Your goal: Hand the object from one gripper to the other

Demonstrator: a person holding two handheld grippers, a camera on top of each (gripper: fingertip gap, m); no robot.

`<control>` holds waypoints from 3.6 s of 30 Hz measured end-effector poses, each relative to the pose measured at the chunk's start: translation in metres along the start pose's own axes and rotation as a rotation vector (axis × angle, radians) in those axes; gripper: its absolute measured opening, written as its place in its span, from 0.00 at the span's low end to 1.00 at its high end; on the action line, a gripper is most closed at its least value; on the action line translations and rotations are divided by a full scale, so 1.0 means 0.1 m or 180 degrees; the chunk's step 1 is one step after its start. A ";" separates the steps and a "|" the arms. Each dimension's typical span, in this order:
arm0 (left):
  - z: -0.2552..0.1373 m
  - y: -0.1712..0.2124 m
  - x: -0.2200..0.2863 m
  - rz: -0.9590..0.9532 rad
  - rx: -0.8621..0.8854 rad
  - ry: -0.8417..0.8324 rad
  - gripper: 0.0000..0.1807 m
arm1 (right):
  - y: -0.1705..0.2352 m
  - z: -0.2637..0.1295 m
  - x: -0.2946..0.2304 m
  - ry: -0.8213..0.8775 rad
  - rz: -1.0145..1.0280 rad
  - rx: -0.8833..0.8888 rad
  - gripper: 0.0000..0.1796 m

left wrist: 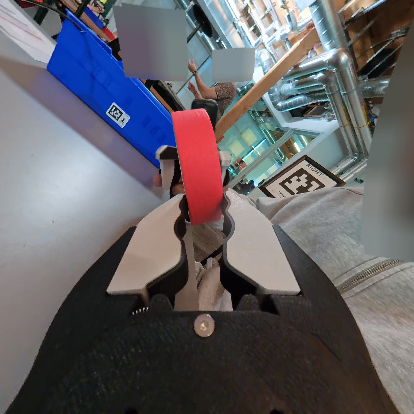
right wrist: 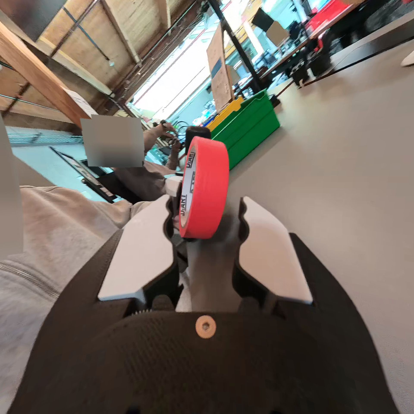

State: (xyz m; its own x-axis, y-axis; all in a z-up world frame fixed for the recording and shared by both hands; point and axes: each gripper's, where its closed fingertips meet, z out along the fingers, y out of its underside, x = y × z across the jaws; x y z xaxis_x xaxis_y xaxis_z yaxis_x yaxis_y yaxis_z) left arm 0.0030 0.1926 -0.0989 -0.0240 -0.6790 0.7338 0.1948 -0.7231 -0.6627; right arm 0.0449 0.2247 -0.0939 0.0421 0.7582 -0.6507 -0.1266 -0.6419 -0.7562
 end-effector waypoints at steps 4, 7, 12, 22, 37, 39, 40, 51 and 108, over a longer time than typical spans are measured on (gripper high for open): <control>0.03 0.03 0.07 0.0098 -0.0054 0.0108 0.16 | 0.12 0.06 -0.10 -0.0250 0.0132 -0.0208 0.17; 0.03 0.03 0.08 0.0127 -0.0056 0.0124 0.16 | 0.13 0.06 -0.13 -0.0330 0.0246 -0.0206 0.16; 0.05 0.04 0.09 0.0177 -0.0055 0.0128 0.16 | 0.10 0.05 -0.16 -0.0356 0.0247 -0.0191 0.16; 0.04 -0.03 0.02 0.0209 0.0147 -0.0046 0.38 | -0.53 -0.24 -0.43 0.0006 -0.0677 0.0245 0.16; 0.08 0.02 -0.01 -0.0103 0.0152 0.0073 0.33 | -1.52 -2.77 0.57 0.2960 -0.1021 0.1692 0.16; 0.08 0.03 -0.02 -0.0107 0.0142 0.0058 0.33 | -1.46 -2.80 0.69 0.2950 -0.0880 0.1649 0.16; 0.09 0.03 -0.02 -0.0111 0.0138 0.0048 0.32 | -1.43 -2.80 0.74 0.2975 -0.0846 0.1567 0.16; 0.04 -0.03 -0.10 -0.0212 0.0255 -0.0027 0.31 | -1.67 -2.94 0.48 0.3194 -0.1432 0.1601 0.34; -3.93 -1.51 -0.89 0.2398 -0.2023 -0.5897 0.22 | 0.31 0.01 0.00 0.0509 -0.1645 -0.0897 0.16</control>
State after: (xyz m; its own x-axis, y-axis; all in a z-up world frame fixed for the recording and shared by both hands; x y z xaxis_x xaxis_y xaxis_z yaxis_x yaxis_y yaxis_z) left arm -0.4098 0.3120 -0.1227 0.7351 -0.1907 -0.6506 -0.5959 -0.6394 -0.4859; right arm 0.0396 0.2052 -0.1173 0.1793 0.9672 -0.1802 0.2162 -0.2174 -0.9518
